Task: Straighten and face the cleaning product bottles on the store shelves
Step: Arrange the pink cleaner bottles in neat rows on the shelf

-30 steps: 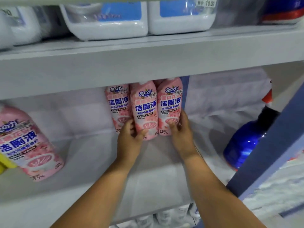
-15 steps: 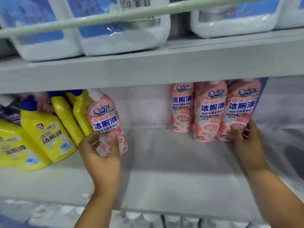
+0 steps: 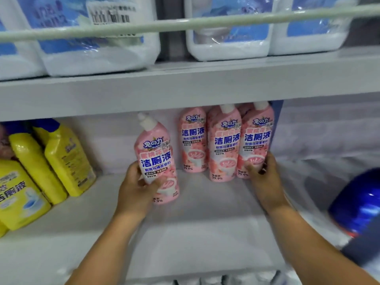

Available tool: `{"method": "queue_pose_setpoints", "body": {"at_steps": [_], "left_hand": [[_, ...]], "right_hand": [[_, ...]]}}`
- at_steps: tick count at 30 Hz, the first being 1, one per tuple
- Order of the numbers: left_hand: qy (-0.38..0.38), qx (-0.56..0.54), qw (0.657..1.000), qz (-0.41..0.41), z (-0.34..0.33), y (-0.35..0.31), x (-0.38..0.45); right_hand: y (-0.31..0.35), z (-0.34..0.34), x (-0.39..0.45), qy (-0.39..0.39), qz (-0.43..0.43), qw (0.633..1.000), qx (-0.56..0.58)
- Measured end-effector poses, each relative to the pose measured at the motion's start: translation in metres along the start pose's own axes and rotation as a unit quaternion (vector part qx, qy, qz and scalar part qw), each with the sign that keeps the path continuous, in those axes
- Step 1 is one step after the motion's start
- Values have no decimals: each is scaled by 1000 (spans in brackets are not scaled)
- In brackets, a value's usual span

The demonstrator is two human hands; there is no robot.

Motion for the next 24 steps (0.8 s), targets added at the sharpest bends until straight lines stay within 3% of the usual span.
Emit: {"method": "queue_pose_setpoints", "body": {"at_steps": [7, 16, 24], "left_hand": [[103, 9, 994, -34, -85, -16, 14], [91, 121, 986, -70, -89, -6, 39], [71, 83, 989, -98, -100, 11, 32]], "right_hand": [[7, 2, -2, 14, -4, 1000, 3], [0, -1, 2, -23, -3, 999, -48], [-11, -11, 5, -73, -20, 979, -187]]}}
Point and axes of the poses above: each hand's wrist, its own x-axis towards the middle knuckle, its own z-axis out of the back of the hand, y = z × x, the point moved 3 cm from there along x, towards the middle knuckle, and after that the axes turned 1 degree about -x, right-handed, at the moved point
